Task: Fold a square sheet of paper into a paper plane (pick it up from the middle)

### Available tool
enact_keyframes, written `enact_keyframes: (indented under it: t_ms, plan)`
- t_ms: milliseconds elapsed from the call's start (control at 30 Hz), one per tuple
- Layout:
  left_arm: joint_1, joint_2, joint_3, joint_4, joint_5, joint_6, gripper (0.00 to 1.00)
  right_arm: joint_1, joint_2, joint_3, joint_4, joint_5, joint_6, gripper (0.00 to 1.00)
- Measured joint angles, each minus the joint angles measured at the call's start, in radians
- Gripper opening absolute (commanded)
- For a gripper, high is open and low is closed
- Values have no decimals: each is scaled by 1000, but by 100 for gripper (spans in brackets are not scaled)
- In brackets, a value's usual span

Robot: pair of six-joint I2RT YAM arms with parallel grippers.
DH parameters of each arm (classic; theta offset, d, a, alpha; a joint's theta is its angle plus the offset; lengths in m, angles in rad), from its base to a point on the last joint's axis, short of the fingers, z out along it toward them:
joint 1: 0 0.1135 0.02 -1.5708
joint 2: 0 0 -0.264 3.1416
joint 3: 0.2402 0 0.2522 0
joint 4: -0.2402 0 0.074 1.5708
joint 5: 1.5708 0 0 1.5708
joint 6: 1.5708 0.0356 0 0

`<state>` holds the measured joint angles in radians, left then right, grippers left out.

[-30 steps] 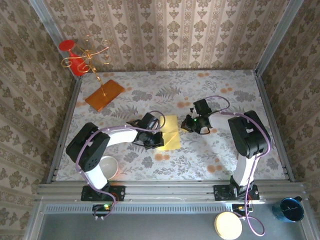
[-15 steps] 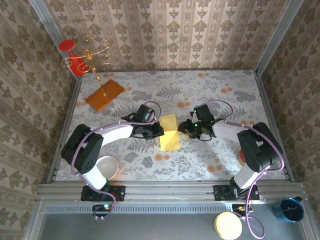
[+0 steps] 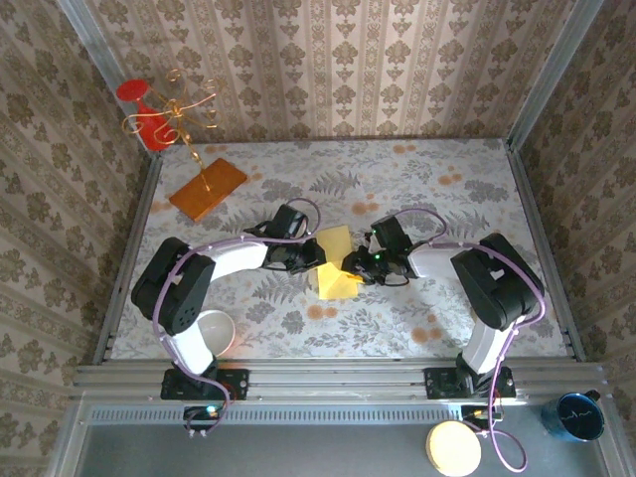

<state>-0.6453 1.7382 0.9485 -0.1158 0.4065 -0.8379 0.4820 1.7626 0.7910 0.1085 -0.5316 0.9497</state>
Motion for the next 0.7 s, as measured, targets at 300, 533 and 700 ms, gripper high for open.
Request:
enact_keyframes:
  t_ms: [300,533,700]
  plan:
    - [3,0,-1,0,0,0,16,11,47,26,74,-27,12,24]
    - [22,-27,-31,11,-18,-13,17,16,57,26,158,-34,47,12]
    - [56,-123,-107,47,-32,-41,26,18,56,25,205,-32,51,6]
